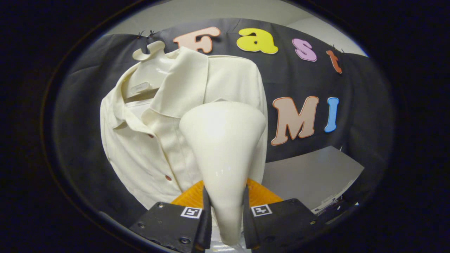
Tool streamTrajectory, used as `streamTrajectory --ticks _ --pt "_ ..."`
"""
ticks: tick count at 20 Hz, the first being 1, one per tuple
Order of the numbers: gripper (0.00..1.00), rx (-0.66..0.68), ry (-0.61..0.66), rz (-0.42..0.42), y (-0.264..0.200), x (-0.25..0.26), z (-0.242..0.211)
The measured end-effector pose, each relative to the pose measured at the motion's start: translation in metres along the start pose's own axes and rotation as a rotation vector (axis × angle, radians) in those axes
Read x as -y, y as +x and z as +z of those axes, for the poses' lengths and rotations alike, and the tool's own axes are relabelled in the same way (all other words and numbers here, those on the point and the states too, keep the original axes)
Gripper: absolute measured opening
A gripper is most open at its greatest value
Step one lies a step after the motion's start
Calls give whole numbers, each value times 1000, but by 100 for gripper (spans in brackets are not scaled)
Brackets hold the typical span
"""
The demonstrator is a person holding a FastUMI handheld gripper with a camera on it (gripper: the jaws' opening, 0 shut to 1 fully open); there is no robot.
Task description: Iron the clothes twice with a garment steamer, once on the left side and once on the right side.
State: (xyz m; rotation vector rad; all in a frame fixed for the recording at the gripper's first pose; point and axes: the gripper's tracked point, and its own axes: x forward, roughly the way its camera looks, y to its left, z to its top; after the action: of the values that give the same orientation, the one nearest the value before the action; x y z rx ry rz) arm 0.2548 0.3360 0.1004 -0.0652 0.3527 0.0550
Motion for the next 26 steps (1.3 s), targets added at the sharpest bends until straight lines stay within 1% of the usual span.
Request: streamTrajectory --ticks 6,12,26 --pt "37 -20 -25 6 13 4 -21" --pt "37 -73 -29 14 25 7 -56" --pt "37 -256 -70 -33 57 27 -174"
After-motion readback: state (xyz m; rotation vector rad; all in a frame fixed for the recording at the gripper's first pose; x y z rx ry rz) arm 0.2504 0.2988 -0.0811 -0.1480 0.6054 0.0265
